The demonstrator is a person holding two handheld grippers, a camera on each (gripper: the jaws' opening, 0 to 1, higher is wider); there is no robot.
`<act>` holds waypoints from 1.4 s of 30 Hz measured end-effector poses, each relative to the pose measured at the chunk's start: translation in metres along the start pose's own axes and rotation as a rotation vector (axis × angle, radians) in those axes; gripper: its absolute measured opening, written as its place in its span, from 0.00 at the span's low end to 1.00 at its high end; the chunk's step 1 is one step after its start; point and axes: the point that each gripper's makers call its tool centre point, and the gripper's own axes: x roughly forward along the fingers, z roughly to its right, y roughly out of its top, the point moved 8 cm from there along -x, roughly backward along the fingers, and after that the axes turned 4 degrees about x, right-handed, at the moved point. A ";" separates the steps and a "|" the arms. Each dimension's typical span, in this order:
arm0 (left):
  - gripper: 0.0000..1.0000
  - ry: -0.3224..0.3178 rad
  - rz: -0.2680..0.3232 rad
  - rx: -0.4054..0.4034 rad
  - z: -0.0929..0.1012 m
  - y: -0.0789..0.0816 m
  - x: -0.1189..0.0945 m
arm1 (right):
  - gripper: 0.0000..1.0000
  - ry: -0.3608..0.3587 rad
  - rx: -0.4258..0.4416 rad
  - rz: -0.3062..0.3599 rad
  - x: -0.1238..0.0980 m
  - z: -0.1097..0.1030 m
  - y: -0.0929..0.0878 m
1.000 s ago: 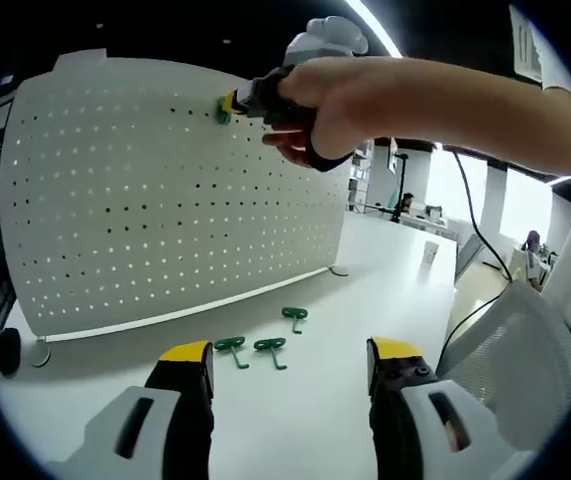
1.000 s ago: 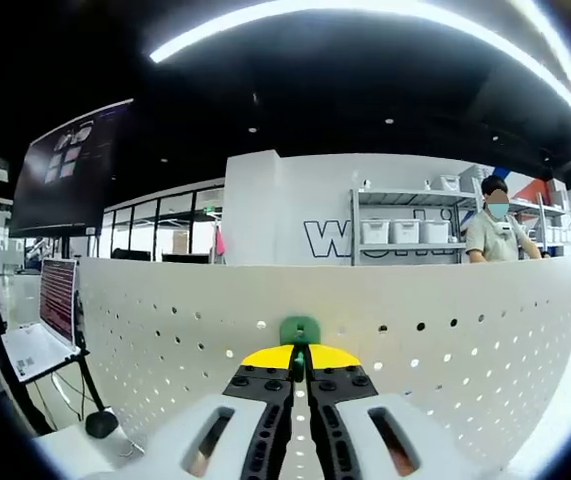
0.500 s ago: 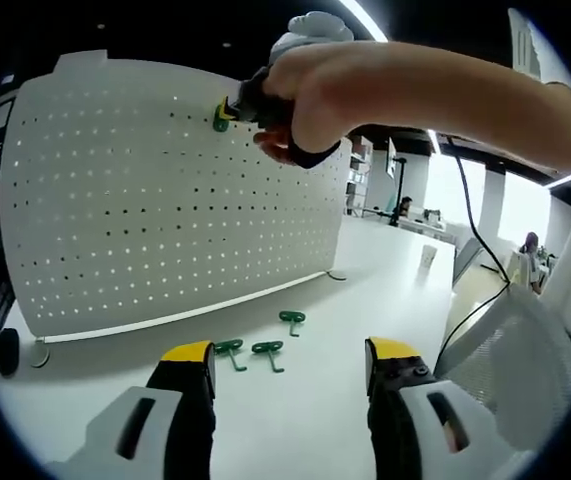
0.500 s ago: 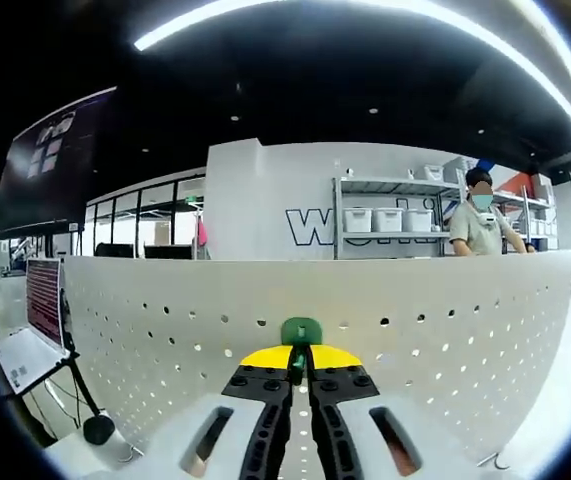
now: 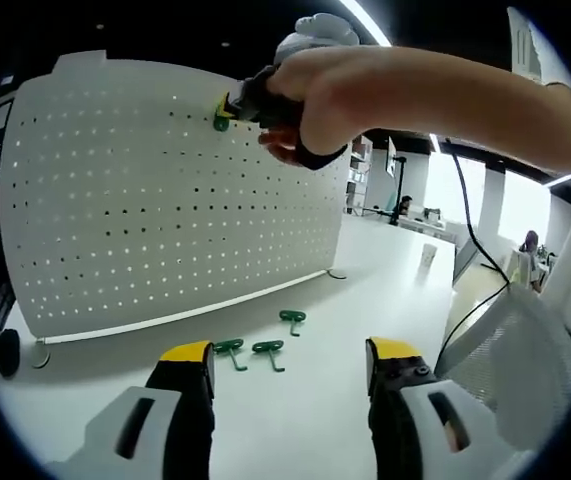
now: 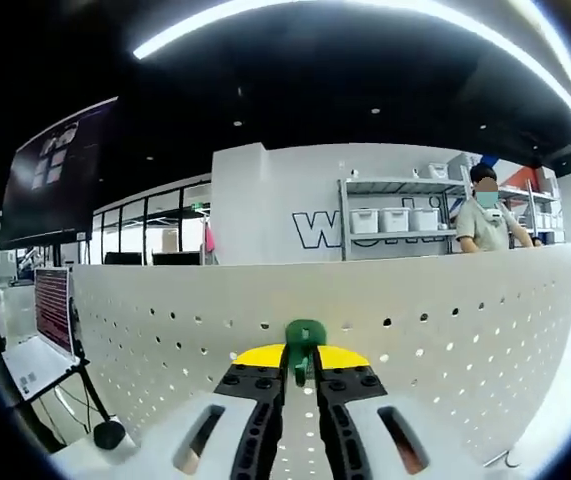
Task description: Insert the hook assembly into the mounting plate slot until the hook locks in place.
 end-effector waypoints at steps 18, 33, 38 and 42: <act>0.65 -0.003 -0.009 0.014 0.001 -0.001 0.002 | 0.41 0.103 -0.014 -0.029 -0.004 -0.001 -0.005; 0.65 0.006 -0.003 0.013 0.001 0.000 0.001 | 0.40 0.239 0.032 -0.057 -0.007 0.016 -0.010; 0.65 0.003 -0.004 0.016 0.001 0.000 0.002 | 0.39 0.249 0.039 -0.062 -0.007 0.019 -0.010; 0.65 0.004 -0.002 0.015 0.001 0.000 0.002 | 0.39 0.272 0.032 -0.062 -0.008 0.019 -0.011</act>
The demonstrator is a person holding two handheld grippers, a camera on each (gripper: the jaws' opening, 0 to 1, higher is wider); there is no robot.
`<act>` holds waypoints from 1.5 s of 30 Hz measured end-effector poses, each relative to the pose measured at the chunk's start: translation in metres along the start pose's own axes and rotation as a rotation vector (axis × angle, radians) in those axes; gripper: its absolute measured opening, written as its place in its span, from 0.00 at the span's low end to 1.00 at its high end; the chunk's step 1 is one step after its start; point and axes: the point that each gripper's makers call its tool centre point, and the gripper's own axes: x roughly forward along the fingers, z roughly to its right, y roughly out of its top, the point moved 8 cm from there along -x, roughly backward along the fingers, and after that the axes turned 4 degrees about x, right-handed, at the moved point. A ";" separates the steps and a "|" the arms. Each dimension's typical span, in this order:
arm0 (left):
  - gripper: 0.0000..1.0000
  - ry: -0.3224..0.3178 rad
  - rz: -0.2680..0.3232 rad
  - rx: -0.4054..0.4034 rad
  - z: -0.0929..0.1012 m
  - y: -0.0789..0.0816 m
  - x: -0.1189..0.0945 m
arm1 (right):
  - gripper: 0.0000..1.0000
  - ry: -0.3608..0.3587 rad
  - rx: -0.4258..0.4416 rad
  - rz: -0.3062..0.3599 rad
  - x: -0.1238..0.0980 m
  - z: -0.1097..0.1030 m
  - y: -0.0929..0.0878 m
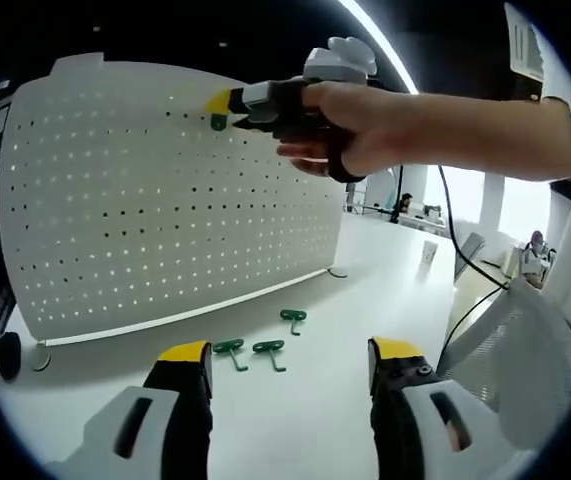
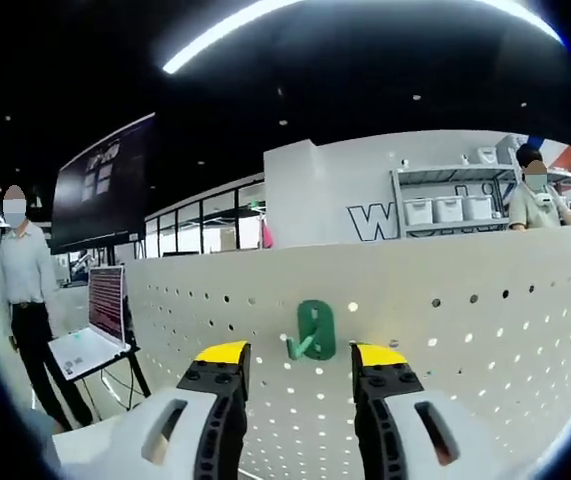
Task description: Insert the hook assembly into the mounting plate slot until the hook locks in place.
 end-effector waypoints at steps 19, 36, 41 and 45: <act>0.65 0.007 0.009 -0.002 -0.001 0.001 0.000 | 0.43 0.217 -0.064 -0.056 -0.040 0.021 -0.018; 0.66 0.019 0.013 0.003 -0.003 0.001 -0.001 | 0.52 0.289 -0.081 -0.111 -0.090 0.038 -0.031; 0.66 0.020 0.015 0.006 -0.003 0.002 -0.001 | 0.53 0.299 -0.076 -0.126 -0.104 0.040 -0.037; 0.66 0.022 0.015 0.007 -0.004 0.002 -0.001 | 0.54 0.307 -0.075 -0.134 -0.112 0.041 -0.042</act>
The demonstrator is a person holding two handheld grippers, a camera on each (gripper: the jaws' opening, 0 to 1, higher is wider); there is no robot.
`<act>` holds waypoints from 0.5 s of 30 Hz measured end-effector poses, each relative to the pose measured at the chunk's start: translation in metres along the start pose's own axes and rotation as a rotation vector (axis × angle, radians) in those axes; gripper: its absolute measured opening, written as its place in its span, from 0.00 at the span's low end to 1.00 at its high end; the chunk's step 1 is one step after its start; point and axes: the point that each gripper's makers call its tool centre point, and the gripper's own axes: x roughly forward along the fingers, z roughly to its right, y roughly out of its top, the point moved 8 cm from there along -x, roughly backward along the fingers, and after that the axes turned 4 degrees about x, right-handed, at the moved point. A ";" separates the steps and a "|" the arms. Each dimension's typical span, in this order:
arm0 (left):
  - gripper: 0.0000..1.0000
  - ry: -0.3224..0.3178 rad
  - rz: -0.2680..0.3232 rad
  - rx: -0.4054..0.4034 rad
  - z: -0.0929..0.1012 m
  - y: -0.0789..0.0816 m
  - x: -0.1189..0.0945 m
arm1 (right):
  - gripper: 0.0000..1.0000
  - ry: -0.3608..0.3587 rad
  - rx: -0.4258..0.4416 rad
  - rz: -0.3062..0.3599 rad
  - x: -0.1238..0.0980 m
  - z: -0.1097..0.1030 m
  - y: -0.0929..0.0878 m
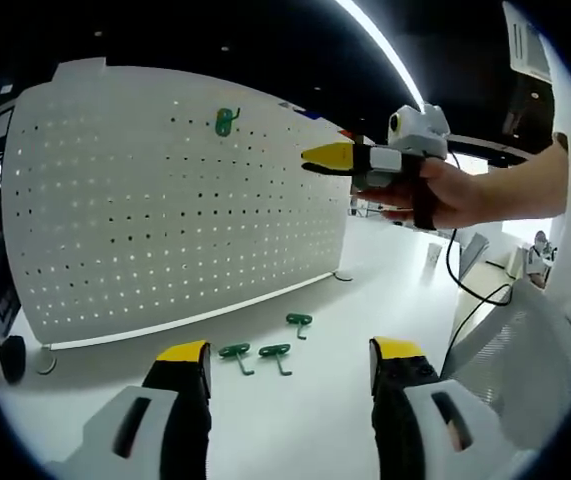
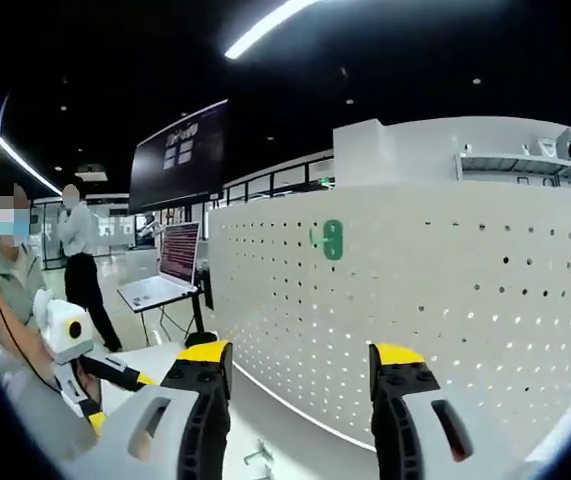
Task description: Insert the hook assembly into the mounting plate slot until the hook locks in place.
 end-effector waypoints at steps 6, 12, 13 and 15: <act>0.66 0.006 0.002 0.001 -0.001 0.000 -0.001 | 0.54 -0.001 0.009 -0.018 -0.013 -0.002 -0.010; 0.67 0.008 0.002 -0.001 -0.001 0.000 -0.001 | 0.55 0.013 0.002 -0.053 -0.026 -0.007 -0.022; 0.67 0.009 0.003 0.000 -0.001 0.000 0.000 | 0.55 0.012 0.002 -0.057 -0.028 -0.007 -0.023; 0.67 0.008 0.002 0.000 -0.002 0.000 0.000 | 0.55 0.017 0.001 -0.067 -0.031 -0.009 -0.026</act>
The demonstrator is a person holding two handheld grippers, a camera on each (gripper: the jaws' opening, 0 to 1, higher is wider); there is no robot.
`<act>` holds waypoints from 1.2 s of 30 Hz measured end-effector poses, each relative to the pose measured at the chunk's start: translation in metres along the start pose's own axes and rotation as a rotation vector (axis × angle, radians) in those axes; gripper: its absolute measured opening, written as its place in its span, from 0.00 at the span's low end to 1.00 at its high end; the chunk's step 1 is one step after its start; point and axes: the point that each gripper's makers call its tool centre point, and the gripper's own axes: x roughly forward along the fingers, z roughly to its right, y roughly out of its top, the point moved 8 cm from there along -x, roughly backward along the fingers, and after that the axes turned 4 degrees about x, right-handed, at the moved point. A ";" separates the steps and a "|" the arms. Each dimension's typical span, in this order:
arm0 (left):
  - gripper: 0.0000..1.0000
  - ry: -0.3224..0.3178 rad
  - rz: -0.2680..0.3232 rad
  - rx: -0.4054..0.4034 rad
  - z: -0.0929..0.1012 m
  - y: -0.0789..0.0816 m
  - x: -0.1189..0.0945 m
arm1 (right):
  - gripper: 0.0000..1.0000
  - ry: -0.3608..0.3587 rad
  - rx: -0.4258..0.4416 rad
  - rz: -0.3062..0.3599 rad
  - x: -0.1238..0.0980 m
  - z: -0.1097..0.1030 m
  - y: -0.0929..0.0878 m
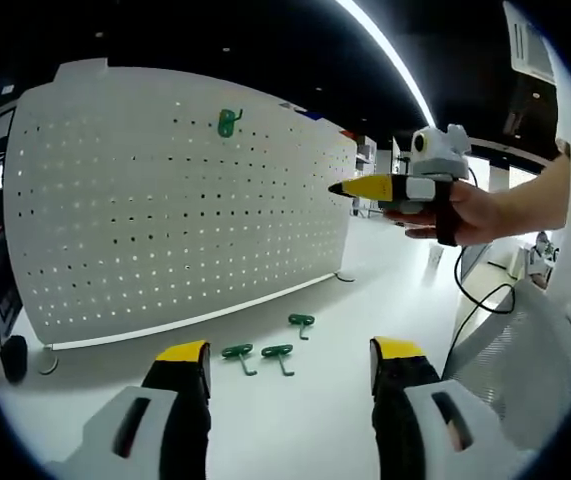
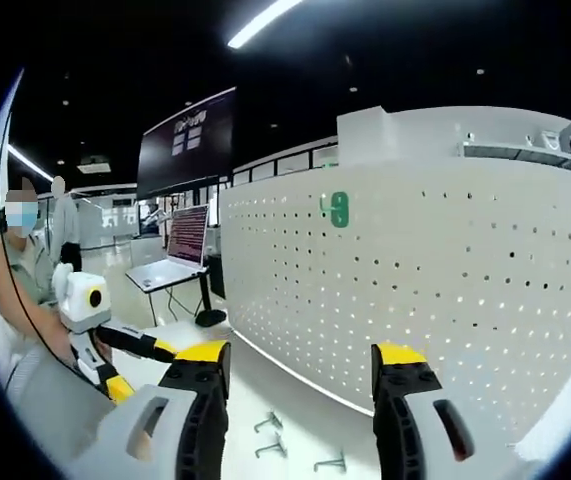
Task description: Insert the hook assembly into the mounting plate slot until the hook locks in place.
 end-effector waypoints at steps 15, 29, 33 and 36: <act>0.67 0.008 0.008 0.001 -0.001 0.001 -0.001 | 0.57 0.018 -0.009 -0.068 -0.024 -0.006 -0.025; 0.67 0.009 0.010 -0.001 -0.001 0.002 -0.002 | 0.59 0.012 0.002 -0.125 -0.050 -0.007 -0.049; 0.67 0.009 0.010 -0.001 -0.001 0.002 -0.002 | 0.60 0.005 0.006 -0.132 -0.055 -0.006 -0.053; 0.67 0.008 0.010 0.000 -0.001 0.003 -0.002 | 0.61 -0.002 0.012 -0.136 -0.058 -0.005 -0.058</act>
